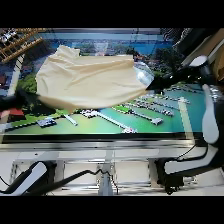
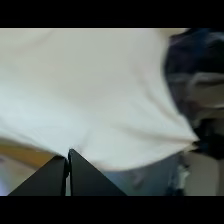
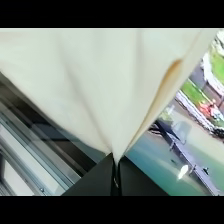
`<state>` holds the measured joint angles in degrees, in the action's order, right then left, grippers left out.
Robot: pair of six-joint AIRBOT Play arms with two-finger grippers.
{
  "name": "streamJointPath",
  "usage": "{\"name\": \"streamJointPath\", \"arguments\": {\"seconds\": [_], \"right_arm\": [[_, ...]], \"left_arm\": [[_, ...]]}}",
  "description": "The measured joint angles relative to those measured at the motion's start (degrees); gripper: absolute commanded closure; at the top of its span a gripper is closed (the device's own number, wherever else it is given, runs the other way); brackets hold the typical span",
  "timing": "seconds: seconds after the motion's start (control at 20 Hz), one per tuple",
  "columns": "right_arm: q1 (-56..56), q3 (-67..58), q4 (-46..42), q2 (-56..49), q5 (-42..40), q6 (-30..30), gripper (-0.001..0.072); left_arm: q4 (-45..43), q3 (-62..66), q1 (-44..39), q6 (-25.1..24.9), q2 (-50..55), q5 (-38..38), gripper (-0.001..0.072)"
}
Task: Fold the clothes and pants, and hang the long-sleeved shirts on hangers.
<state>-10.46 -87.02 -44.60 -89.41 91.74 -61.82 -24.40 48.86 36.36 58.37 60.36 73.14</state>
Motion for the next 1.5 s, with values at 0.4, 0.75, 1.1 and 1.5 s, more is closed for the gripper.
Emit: {"name": "streamJointPath", "arguments": {"seconds": [0.4,0.75,1.1,1.5], "right_arm": [[0.2,-23.8,-1.4,35.4,-8.3,-4.4,0.0693],[0.2,-31.1,-5.5,42.0,-23.2,-4.6,0.0692],[1.7,-23.5,-5.6,23.3,-19.2,-4.8,0.0691],[6.7,-16.2,-10.2,-5.9,-28.5,-4.6,0.0690]], "left_arm": [[70.4,30.9,15.9,-4.3,-9.6,8.2,0.0702],[72.5,45.5,16.3,-0.4,-3.9,4.7,0.0700],[33.5,42.5,5.2,2.7,6.5,3.9,0.0700],[7.0,32.4,-12.2,-0.5,27.3,-13.4,0.0700]]}}
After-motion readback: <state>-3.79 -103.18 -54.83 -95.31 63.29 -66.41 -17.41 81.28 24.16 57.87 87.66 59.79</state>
